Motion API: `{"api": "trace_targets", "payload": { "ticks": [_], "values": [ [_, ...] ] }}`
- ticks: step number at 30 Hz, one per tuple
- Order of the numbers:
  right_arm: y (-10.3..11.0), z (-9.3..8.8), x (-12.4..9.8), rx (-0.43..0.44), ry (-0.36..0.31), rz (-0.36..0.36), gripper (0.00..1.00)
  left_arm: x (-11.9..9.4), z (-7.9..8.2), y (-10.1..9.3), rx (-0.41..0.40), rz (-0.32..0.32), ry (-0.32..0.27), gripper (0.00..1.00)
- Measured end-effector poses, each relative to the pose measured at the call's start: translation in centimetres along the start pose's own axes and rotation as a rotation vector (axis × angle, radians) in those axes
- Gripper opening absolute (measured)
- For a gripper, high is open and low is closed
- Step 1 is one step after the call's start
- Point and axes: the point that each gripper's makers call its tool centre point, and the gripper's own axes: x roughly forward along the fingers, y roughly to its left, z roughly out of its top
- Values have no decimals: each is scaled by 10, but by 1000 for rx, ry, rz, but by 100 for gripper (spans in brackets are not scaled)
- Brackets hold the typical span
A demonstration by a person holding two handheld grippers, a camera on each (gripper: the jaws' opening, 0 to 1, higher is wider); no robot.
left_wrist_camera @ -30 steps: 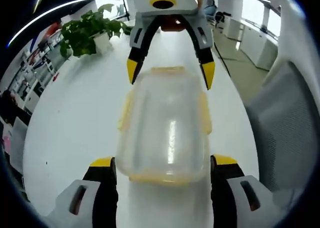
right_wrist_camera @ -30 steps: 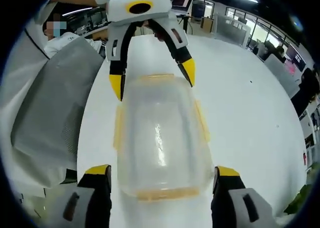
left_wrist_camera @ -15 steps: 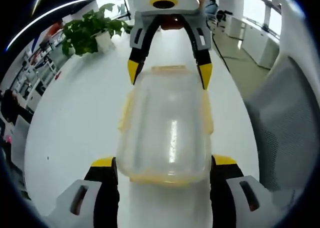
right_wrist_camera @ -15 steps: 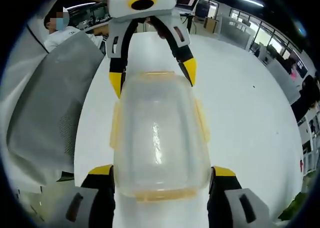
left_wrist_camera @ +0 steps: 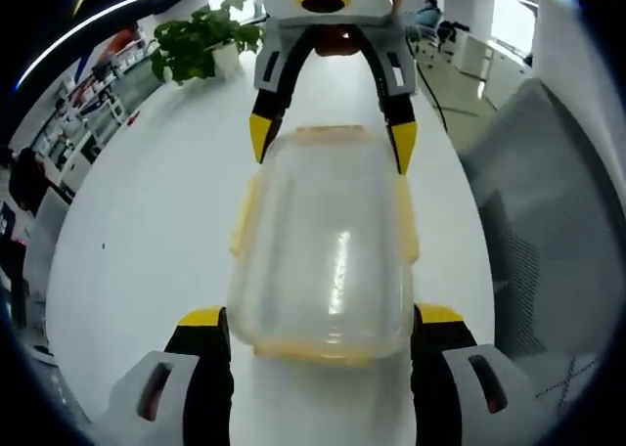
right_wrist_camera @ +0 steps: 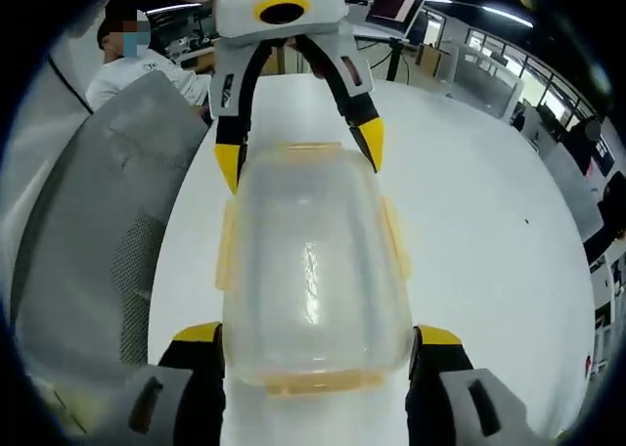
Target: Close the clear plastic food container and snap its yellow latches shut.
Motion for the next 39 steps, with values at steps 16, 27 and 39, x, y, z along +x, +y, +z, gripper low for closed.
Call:
{"api": "trace_targets", "payload": {
  "ticks": [16, 27, 39],
  "values": [
    [-27, 25, 17, -1, 8, -2, 76, -10, -28, 32, 5, -5, -1, 73],
    [-64, 23, 15, 0, 14, -4, 77, -4, -22, 68, 6, -13, -8, 73],
    [-75, 26, 16, 7, 20, -22, 77, -2, -22, 82, 24, -39, 12, 74]
  ]
}}
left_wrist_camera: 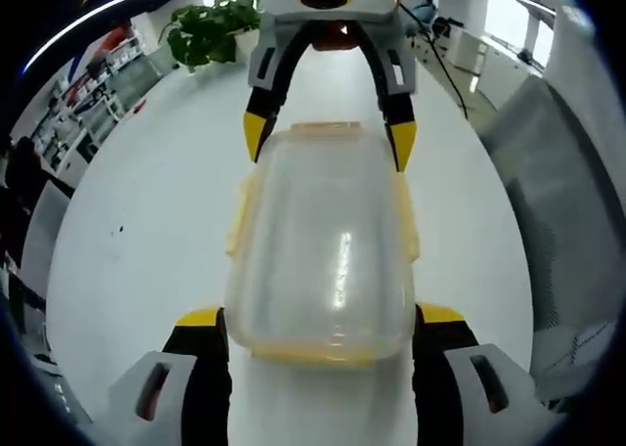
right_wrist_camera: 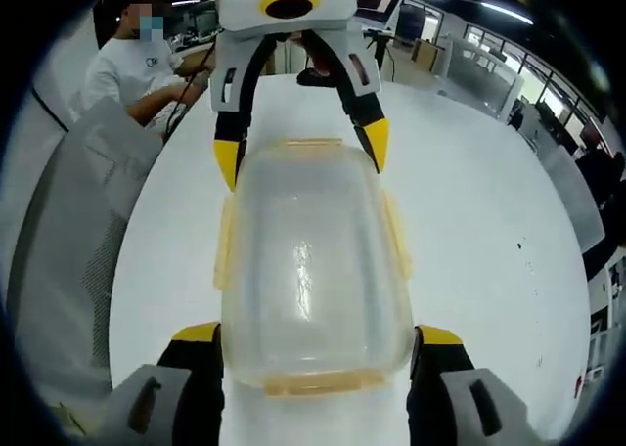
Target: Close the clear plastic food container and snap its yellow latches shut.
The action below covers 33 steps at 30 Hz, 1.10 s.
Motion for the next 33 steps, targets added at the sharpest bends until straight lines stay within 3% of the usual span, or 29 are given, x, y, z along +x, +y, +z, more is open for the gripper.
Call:
{"api": "trace_targets", "payload": {
  "ticks": [8, 11, 12, 13, 15, 22, 29, 33],
  "values": [
    [-1, -3, 1, -34, 20, -19, 79, 0, 2, -1, 9, 11, 4, 75],
    [1, 0, 0, 1, -1, -8, 89, 0, 13, -5, -40, -4, -49, 88],
    [3, 1, 1, 16, -5, -2, 95, 0, 11, -2, -46, 6, -27, 97],
    [4, 1, 1, 16, -3, 0, 99, 1, 11, -6, -65, -10, -24, 99],
    [4, 0, 0, 4, 5, -6, 99, 1, 12, -10, -15, -12, -15, 99],
    [5, 4, -6, 16, -5, -7, 99, -5, 16, -7, -20, 21, -26, 99],
    [5, 9, -17, 21, -25, -29, 99, -21, 16, -5, -53, 60, -51, 99],
    [10, 14, -23, 40, -46, -30, 99, -32, 22, -5, -96, 85, -95, 99]
  ]
}}
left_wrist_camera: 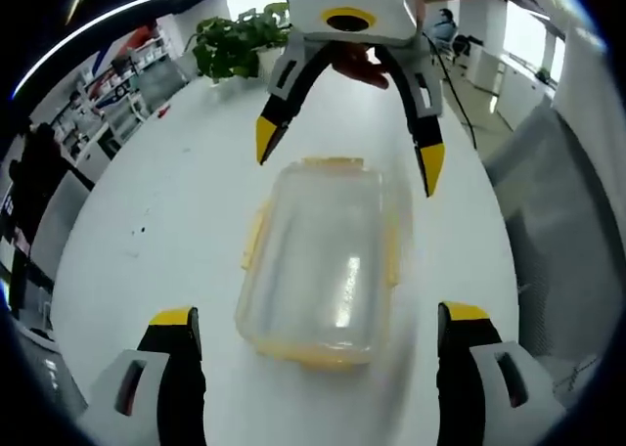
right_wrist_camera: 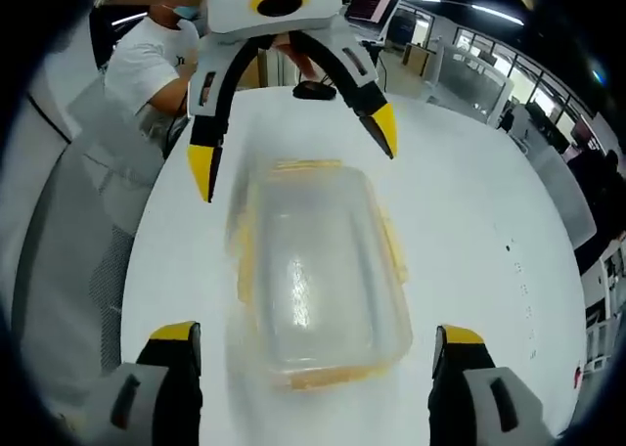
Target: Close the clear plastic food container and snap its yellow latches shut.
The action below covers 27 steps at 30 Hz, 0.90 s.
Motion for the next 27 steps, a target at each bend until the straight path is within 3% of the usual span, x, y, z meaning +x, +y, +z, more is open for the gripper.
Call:
{"api": "trace_targets", "payload": {
  "ticks": [10, 20, 27],
  "values": [
    [13, 16, -17, 45, -82, -24, 99, -17, 12, -14, -51, 35, -55, 99],
    [31, 11, -33, 61, -109, -58, 99, -32, 11, -34, -100, 65, -69, 99],
    [46, 8, -46, 88, -140, -72, 99, -43, 15, -59, -146, 79, -125, 99]
  ]
}}
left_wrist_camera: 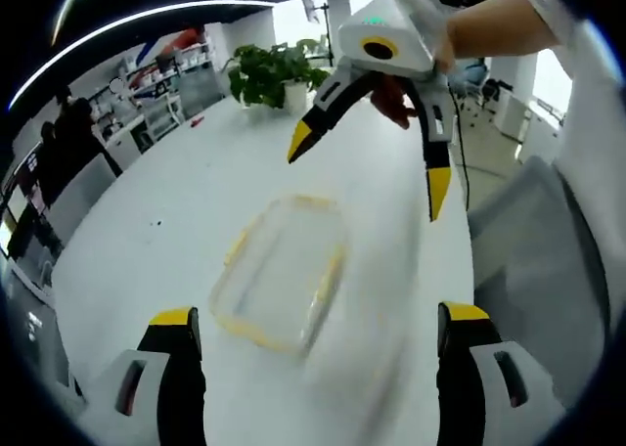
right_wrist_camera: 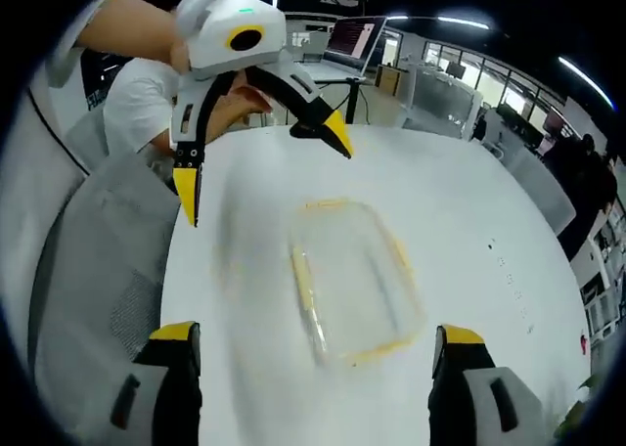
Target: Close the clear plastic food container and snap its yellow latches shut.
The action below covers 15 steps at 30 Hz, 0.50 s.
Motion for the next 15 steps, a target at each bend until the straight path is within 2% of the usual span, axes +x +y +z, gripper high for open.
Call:
{"api": "trace_targets", "payload": {
  "ticks": [4, 10, 12, 15],
  "values": [
    [8, 5, -8, 21, -36, -21, 99, -7, 1, -13, -27, 11, -32, 99],
    [27, 7, -16, 32, -66, -30, 99, -16, 2, -31, -47, 17, -47, 99],
    [33, 8, -19, 41, -76, -34, 99, -21, 2, -32, -94, 46, -60, 99],
    [45, 8, -22, 48, -94, -35, 99, -26, -4, -37, -104, 74, -47, 99]
  ]
}}
